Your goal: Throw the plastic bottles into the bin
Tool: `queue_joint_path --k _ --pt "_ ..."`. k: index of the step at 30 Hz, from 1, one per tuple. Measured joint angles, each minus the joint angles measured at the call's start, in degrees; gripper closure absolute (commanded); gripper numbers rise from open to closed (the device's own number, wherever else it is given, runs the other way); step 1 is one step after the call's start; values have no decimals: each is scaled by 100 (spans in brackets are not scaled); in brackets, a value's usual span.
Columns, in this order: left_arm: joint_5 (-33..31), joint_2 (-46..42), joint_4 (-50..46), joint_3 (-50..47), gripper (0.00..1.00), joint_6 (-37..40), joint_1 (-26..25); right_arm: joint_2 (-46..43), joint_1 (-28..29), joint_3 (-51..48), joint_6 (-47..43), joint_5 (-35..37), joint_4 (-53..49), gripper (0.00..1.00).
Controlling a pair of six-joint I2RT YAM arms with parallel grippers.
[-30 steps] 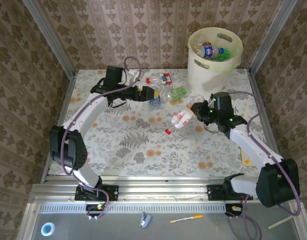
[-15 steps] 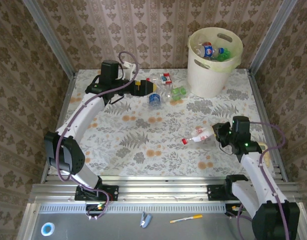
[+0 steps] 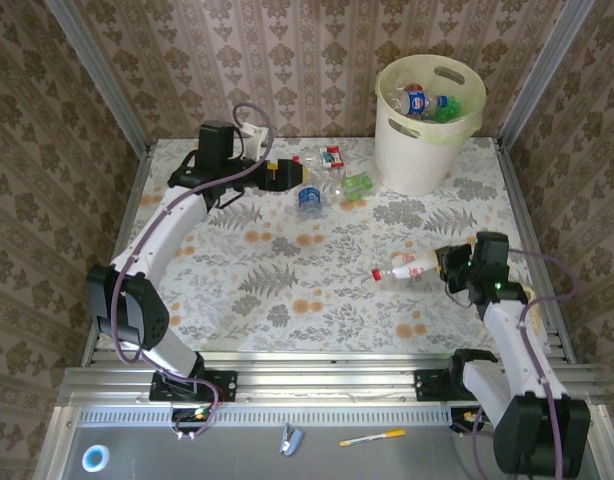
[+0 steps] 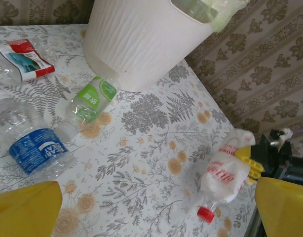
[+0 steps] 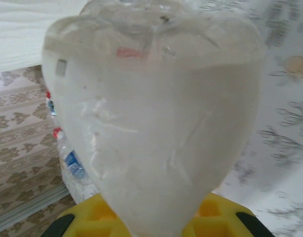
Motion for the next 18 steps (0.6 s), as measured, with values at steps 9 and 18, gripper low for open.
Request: queue_joint_path --k 9,18 --pt "-87 -214 -33 -323 0 15 127 3810 -66 7423 46 -269 846 23" --pt "-238 -249 -229 -776 0 13 313 4271 -181 7770 -249 -208 579 0"
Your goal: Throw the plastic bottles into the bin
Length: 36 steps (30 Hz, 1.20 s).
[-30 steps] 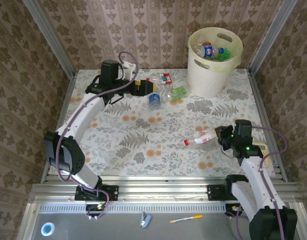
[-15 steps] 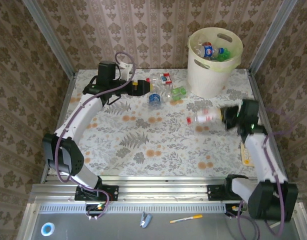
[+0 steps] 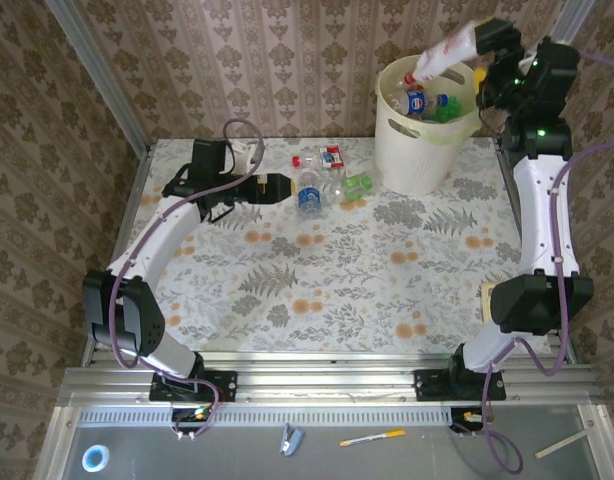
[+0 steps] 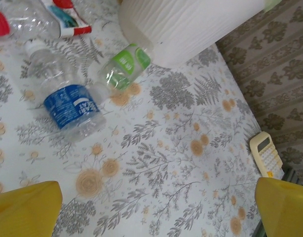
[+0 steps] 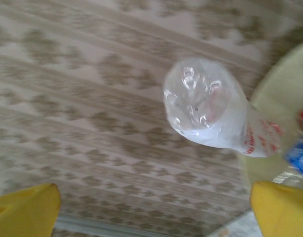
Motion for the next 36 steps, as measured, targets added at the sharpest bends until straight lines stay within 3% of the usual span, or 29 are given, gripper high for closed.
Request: queue_joint_path --k 7,20,36 --pt "-442 339 -293 4 0 -2 4 -68 -203 -643 -354 -98 -629 0" --pt "-1447 1954 -804 1056 0 -205 -39 -1421 -190 -2072 -872 -597 -684 0" --pt "-1847 3718 -1473 2758 0 -227 -444 -2371 -122 -3058 -1180 -931 -1097 0"
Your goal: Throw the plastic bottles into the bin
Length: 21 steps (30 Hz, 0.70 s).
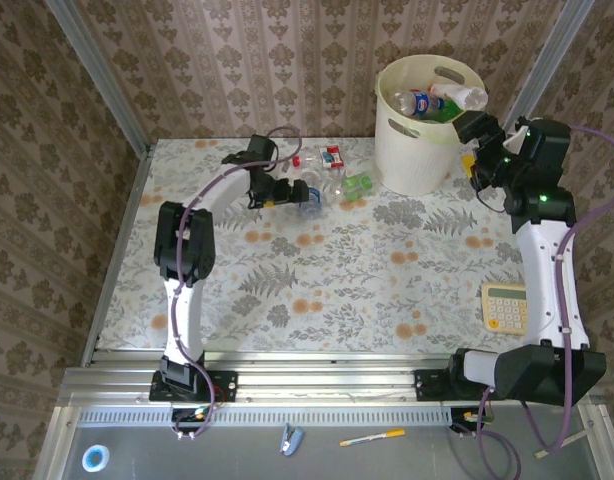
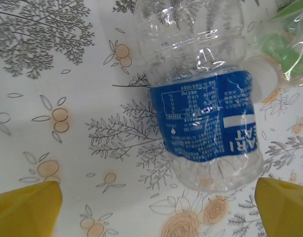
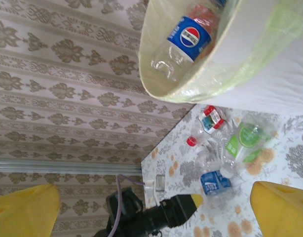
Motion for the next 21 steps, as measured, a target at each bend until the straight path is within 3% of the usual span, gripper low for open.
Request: queue_joint_path --k 15,18,21 --pt "-7 640 44 678 1 -181 -170 -393 195 -577 -2 -109 -63 0" --pt "-9 758 79 763 5 -210 -170 -404 203 -651 -2 -109 -63 0" --pt "-9 846 81 763 19 -256 -170 -407 205 -691 -2 -109 -61 0"
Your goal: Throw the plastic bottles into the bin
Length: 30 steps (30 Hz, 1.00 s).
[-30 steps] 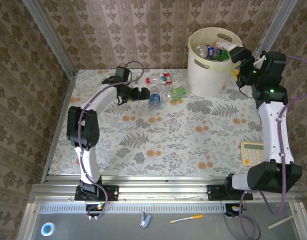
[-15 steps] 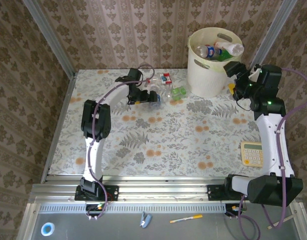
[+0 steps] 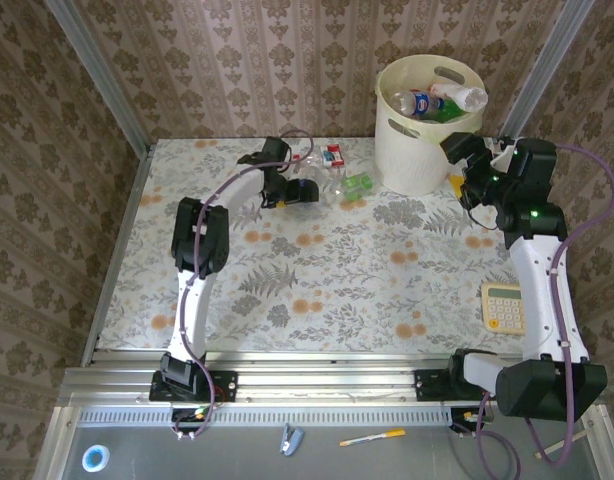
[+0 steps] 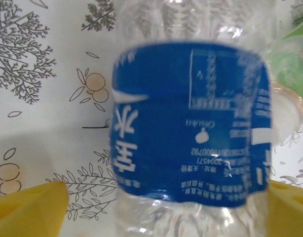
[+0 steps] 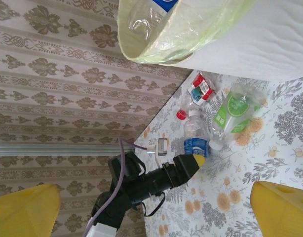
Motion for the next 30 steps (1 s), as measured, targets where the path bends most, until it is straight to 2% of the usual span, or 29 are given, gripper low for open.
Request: queue_joint_path --k 5,11,21,30 --pt "2 83 2 -31 41 33 2 -7 15 -39 0 -2 2 0" --pt "109 -142 396 -542 56 160 46 -24 37 -131 2 -2 28 0" --pt "350 -1130 782 -2087 65 516 164 -26 256 -282 4 7 114 0" --pt "1217 -2793 1143 -3434 69 903 160 168 1213 -651 -13 72 302 0"
